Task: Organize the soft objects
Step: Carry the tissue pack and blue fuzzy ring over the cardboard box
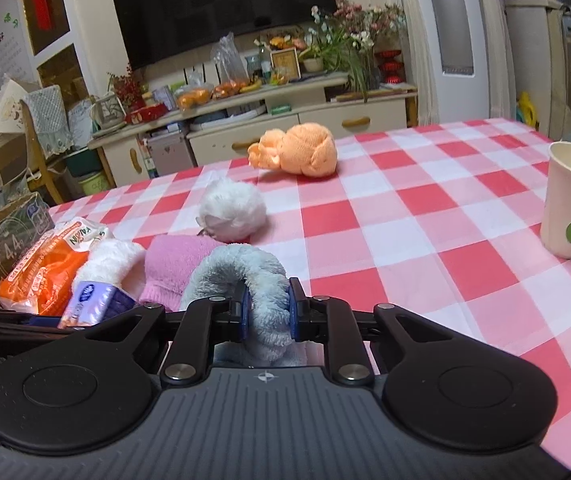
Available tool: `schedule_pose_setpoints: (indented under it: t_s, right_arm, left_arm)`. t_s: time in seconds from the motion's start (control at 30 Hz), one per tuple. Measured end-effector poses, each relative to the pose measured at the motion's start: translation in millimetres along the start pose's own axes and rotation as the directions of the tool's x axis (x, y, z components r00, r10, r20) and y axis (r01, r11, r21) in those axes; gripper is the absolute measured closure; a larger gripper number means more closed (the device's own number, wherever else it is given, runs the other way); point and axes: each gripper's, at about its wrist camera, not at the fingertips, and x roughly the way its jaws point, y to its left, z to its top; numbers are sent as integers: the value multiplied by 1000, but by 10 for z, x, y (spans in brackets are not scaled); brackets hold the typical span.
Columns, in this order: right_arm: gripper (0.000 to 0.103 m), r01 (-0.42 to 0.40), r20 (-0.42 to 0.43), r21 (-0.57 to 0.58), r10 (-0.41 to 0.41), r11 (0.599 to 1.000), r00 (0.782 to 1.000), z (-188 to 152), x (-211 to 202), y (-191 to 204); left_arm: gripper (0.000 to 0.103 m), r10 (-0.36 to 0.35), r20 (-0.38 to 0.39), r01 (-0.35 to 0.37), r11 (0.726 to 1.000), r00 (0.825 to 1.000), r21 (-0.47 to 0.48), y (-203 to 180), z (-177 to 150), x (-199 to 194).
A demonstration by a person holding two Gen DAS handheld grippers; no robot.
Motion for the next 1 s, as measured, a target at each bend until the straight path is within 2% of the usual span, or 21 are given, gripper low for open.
schedule_pose_setpoints:
  t_s: [0.33, 0.6, 0.83, 1.0]
  right_arm:
    - [82, 21, 68, 15, -22, 1000, 997, 77, -196, 89]
    - [82, -13, 106, 11, 12, 1000, 994, 185, -373, 342]
    - [82, -75, 126, -11, 75, 997, 989, 307, -494, 728]
    - [82, -141, 137, -48, 146, 989, 980, 419, -539, 1109]
  left_arm:
    - [52, -47, 80, 50, 998, 996, -36, 164, 115, -353]
    - [52, -76, 165, 88, 994, 983, -70, 372, 222, -660]
    - [52, -56, 250, 87, 989, 967, -117, 700, 327, -956]
    - [52, -3, 304, 55, 985, 953, -165, 1006, 388, -1120]
